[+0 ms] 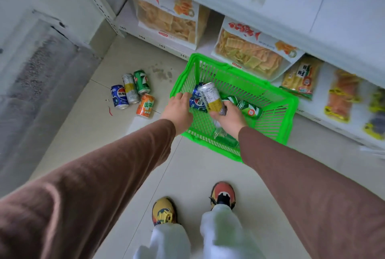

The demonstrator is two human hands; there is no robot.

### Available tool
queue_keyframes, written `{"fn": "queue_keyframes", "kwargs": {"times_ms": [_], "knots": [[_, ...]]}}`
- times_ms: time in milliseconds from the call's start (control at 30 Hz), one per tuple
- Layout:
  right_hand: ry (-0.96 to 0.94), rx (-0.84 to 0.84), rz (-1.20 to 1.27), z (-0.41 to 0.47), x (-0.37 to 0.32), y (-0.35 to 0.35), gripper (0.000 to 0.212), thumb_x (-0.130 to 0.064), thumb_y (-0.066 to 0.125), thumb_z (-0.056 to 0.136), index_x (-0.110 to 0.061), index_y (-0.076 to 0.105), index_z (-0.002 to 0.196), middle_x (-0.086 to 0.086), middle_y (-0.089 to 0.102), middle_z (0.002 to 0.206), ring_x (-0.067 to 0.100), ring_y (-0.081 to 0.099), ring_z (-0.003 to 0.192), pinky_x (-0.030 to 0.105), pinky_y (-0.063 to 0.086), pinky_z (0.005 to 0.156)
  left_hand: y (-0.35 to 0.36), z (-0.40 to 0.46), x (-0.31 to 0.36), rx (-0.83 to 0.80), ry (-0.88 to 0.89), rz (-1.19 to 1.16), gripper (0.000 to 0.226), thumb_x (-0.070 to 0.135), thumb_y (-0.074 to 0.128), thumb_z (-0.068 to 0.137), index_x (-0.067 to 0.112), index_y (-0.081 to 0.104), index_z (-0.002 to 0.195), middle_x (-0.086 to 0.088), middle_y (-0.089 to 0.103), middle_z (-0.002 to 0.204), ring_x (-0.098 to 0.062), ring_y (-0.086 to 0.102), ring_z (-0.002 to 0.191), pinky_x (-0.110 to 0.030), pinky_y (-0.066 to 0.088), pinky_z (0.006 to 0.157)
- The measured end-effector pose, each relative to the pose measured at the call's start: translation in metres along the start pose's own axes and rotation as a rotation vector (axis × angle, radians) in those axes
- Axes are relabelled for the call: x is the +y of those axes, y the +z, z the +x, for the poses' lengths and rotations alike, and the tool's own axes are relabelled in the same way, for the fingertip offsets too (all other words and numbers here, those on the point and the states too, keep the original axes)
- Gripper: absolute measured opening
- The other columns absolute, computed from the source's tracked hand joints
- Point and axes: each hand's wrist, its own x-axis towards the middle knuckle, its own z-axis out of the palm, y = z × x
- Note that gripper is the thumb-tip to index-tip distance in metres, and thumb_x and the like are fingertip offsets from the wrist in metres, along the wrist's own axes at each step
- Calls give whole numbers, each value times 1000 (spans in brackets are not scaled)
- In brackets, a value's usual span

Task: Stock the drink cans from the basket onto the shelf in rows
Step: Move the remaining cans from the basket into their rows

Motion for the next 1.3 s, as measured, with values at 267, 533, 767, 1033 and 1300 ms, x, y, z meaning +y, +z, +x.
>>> {"fn": "queue_keyframes", "kwargs": {"times_ms": [267,533,767,1033,1300], "knots": [[-148,223,294,-120,-176,-151,40,-31,78,85,-23,51,114,-3,66,110,15,66,99,38,54,89,-187,-75,96,125,136,-38,62,15,63,83,7,39,140,-17,46,134,-36,43,124,-41,34,107],[-348,384,406,-223,-331,-273,51,-22,77,88,-16,47,129,-10,60,115,-23,56,87,11,45,78,-366,-132,186,292,334,-77,61,15,62,86,10,38,142,-14,43,138,-33,41,127,-42,36,106],[-447,529,489,-255,-411,-340,48,-23,78,87,-16,49,124,-4,67,115,9,66,103,33,53,94,-467,-144,235,468,472,-82,56,17,66,83,9,45,135,-14,52,126,-33,49,117,-39,39,99],[-497,554,435,-207,-462,-392,52,-28,81,83,-24,53,127,-10,68,116,7,66,103,37,54,97,-526,-100,263,503,445,-64,61,19,66,83,11,42,138,-12,50,133,-30,45,124,-39,37,104],[-448,525,368,-137,-493,-414,52,-40,83,79,-30,52,119,-9,69,118,15,66,105,42,54,96,-557,-40,275,506,370,-51,65,22,69,83,13,39,140,-9,47,136,-27,44,127,-35,37,105]]}}
